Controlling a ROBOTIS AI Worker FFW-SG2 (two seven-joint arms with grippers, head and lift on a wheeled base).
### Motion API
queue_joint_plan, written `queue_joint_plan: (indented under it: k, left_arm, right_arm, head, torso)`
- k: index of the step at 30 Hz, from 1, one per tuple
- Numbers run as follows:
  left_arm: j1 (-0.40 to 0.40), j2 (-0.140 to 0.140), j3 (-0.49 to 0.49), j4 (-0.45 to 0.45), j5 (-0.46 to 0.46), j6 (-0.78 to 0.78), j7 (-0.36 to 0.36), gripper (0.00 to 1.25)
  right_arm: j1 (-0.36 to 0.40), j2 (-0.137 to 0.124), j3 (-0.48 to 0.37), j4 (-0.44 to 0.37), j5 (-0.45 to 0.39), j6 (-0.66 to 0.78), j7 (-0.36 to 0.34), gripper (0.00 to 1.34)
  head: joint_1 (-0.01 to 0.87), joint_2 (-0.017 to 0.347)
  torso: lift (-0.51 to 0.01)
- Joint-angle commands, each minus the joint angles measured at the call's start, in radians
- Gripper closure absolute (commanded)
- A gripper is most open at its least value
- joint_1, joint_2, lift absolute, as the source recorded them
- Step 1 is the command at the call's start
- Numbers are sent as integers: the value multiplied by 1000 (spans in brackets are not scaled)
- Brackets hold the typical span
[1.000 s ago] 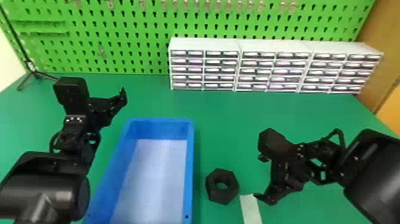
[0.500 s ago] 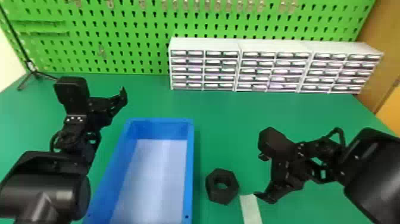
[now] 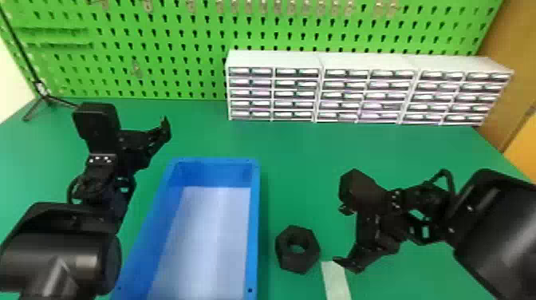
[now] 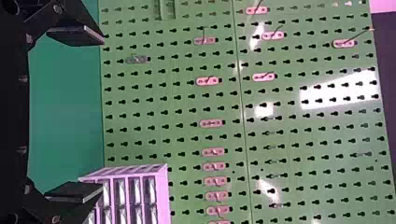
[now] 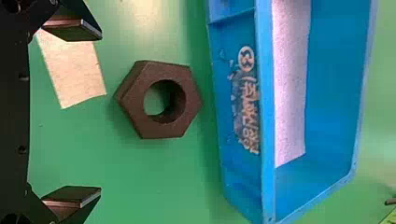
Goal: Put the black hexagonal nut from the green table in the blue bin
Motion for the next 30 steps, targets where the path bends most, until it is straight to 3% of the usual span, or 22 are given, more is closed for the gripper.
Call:
queue_joint_plan:
  k: [1, 7, 13, 20, 30]
  left_arm:
    - [0, 0, -1, 1, 0, 0, 0, 173]
    - [-1, 0, -1, 1, 2, 0, 0, 173]
    - [-6, 0, -3, 1, 2, 0, 0, 173]
    - [-26, 0, -6, 1, 5, -1, 0, 173]
    - [-55, 0, -14, 1, 5, -3, 0, 173]
  right_arm:
    - [-20, 15, 23, 0, -8, 2, 0, 130]
    - [-41, 41, 41, 0, -10, 12, 0, 130]
    - [-106, 46, 121, 5, 6, 25, 0, 130]
    - [-149, 61, 153, 12, 27, 49, 6, 127]
    - [-219, 84, 254, 52, 1, 57, 17, 104]
  head:
    - [683, 28]
    - [683, 28]
    - [683, 28]
    - [683, 28]
    - [683, 28]
  torso:
    - [-96]
    - [-96]
    - [-96]
    - [-96]
    - [-96]
